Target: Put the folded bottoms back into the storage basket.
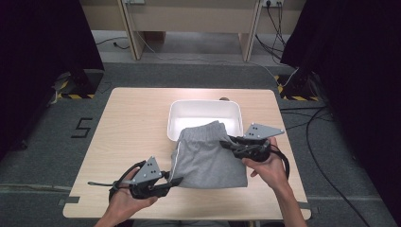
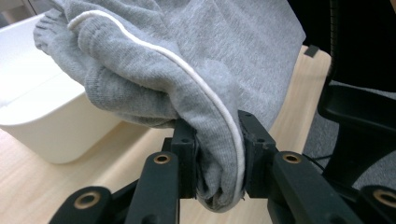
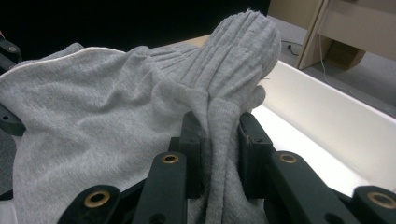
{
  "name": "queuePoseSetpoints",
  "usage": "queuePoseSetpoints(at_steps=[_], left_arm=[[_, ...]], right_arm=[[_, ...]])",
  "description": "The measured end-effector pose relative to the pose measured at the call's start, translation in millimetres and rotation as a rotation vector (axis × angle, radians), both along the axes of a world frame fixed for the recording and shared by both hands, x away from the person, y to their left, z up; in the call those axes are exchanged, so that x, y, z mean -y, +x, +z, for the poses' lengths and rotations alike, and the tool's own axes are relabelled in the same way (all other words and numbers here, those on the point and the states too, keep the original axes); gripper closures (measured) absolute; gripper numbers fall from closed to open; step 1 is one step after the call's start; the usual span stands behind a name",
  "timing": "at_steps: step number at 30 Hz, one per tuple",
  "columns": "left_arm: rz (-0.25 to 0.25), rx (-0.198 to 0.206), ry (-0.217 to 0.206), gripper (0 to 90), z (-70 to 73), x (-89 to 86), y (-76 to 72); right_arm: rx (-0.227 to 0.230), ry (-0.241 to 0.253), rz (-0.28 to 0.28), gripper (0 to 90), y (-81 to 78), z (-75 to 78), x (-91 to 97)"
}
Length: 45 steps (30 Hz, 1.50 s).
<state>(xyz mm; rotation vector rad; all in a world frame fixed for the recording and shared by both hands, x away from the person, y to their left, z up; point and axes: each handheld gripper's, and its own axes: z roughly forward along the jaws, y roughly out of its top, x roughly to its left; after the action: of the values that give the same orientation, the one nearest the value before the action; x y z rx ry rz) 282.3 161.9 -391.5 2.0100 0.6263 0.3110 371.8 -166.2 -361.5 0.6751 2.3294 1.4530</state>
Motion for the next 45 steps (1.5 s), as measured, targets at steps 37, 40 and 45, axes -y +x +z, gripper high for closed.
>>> queuePoseSetpoints(at_steps=[37, 40, 45], left_arm=[[0.119, -0.044, 0.008, 70.9, 16.0, 12.2, 108.4], [0.129, -0.054, 0.000, 70.9, 14.6, 11.6, 117.6], [0.146, -0.068, 0.006, 70.9, 12.6, 12.2, 130.5]], right_arm=[[-0.057, -0.076, -0.073, 75.4, 116.2, 29.9, -14.9], [-0.065, -0.079, -0.081, 75.4, 126.2, 27.0, -15.8], [-0.088, -0.074, -0.099, 75.4, 141.0, 20.5, -16.5]])
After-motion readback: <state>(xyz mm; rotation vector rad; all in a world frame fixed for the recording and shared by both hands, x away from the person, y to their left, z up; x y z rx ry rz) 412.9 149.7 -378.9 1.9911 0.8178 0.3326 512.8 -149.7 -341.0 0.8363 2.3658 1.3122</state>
